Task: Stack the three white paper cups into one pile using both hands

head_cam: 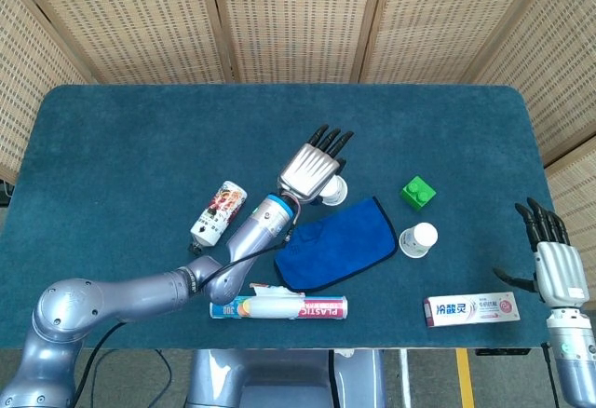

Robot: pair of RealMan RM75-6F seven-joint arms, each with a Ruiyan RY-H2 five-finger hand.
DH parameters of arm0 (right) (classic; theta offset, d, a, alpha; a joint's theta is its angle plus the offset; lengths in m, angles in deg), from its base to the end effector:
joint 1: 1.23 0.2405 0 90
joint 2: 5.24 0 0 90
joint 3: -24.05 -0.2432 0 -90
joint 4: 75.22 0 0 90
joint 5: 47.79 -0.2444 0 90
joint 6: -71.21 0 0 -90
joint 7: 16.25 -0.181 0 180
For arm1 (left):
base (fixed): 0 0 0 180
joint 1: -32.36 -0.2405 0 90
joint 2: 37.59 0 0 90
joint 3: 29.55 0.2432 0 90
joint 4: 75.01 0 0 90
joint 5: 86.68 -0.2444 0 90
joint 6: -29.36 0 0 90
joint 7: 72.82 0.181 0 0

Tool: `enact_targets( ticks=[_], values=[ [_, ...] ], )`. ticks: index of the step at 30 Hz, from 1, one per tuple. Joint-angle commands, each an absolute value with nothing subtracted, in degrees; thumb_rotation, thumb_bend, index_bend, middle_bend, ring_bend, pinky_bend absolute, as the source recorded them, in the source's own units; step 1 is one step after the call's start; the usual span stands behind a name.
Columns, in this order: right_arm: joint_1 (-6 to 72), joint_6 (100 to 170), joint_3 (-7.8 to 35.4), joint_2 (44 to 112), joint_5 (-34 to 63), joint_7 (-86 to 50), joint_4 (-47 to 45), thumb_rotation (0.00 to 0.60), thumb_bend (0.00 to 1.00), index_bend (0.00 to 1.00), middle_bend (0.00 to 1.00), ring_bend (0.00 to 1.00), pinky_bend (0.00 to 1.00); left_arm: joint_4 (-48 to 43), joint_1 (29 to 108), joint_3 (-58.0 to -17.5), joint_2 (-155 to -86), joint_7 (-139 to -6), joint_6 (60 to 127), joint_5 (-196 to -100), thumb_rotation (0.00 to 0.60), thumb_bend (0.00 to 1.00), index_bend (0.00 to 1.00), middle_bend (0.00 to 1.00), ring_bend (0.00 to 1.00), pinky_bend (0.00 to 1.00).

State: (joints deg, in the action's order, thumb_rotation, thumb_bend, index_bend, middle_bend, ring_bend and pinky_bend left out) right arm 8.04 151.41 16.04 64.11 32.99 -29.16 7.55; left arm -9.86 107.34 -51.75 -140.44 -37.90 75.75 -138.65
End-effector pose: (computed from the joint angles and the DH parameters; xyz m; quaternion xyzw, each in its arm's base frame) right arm -0.3330 -0.2690 0.1218 0.5375 -0.4305 0.4475 0.5705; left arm 0.0969 0.4469 -0.0982 -0.7945 -0.1972 -0.4163 0.3957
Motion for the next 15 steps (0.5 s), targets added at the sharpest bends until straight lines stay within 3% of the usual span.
enact_targets(
  ticks=[1, 15],
  values=[
    [7.9, 151.3, 15.8, 64.0, 32.5, -29.9, 7.2, 0.6, 0.01, 0.04, 0.0, 0.0, 0.0, -11.1, 108.2, -51.9, -140.6, -37.5, 75.9, -138.5, 0.6, 0.07, 0.49, 0.0, 0.0, 0.0],
    [7.9, 151.0, 15.5, 63.8, 32.2, -30.9, 6.8, 0.6, 0.01, 0.04, 0.0, 0.0, 0.0, -15.7, 110.1, -51.0, -140.8, -36.1, 74.0, -135.1, 0.6, 0.07, 0.49, 0.0, 0.0, 0.0]
  ],
)
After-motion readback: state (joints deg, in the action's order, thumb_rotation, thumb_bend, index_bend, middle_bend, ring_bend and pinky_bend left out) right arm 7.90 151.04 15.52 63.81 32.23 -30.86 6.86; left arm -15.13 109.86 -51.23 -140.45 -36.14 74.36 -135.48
